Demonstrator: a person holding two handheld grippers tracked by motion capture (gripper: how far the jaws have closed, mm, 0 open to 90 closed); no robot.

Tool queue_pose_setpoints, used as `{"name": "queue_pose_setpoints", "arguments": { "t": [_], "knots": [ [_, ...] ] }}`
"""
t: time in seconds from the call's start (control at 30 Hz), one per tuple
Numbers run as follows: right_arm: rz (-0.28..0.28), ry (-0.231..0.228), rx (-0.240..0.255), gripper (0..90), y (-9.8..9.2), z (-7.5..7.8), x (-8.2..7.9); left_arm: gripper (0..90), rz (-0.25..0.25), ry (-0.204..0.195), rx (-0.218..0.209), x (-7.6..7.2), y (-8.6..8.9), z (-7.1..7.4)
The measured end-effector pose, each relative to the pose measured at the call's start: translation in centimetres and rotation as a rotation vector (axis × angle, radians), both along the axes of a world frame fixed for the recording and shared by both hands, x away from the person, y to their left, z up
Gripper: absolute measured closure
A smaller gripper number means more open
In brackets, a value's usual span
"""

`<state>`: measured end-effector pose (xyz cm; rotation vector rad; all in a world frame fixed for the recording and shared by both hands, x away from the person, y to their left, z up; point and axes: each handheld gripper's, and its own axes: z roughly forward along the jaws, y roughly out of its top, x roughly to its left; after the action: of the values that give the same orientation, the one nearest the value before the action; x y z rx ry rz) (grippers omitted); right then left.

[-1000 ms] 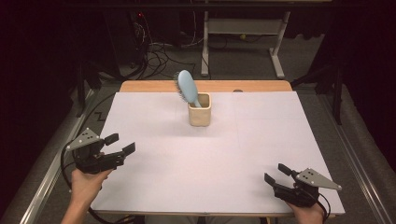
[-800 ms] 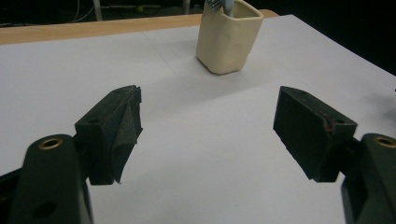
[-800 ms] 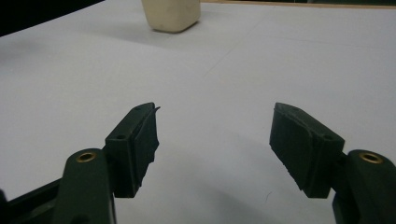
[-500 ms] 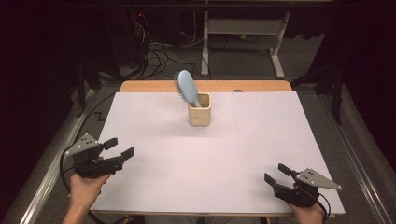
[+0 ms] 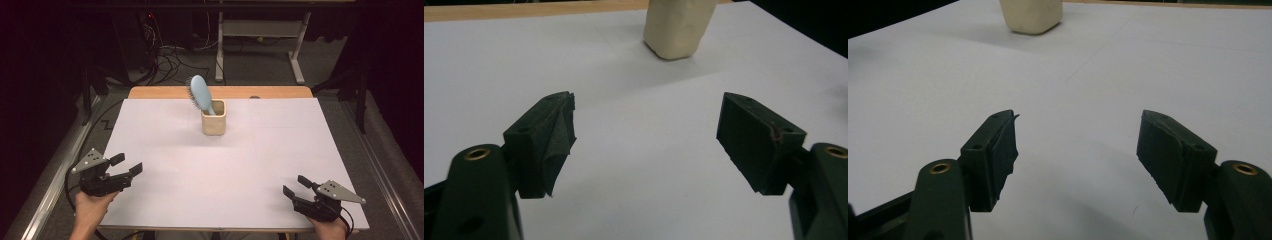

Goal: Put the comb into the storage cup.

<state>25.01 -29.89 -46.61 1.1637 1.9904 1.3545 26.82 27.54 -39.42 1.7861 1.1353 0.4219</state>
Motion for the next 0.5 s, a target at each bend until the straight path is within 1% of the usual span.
{"name": "queue_pose_setpoints", "arguments": {
  "t": [0.1,0.5],
  "knots": [
    [-0.001,0.001,0.001,32.9,-0.01,0.0,-0.01,24.1,0.005,0.0,-0.008,-0.12,0.1,-0.23],
    [-0.002,0.001,0.001,32.8,-0.01,0.01,-0.02,24.3,0.018,0.0,-0.015,-0.48,0.42,-0.89]
  ]
}}
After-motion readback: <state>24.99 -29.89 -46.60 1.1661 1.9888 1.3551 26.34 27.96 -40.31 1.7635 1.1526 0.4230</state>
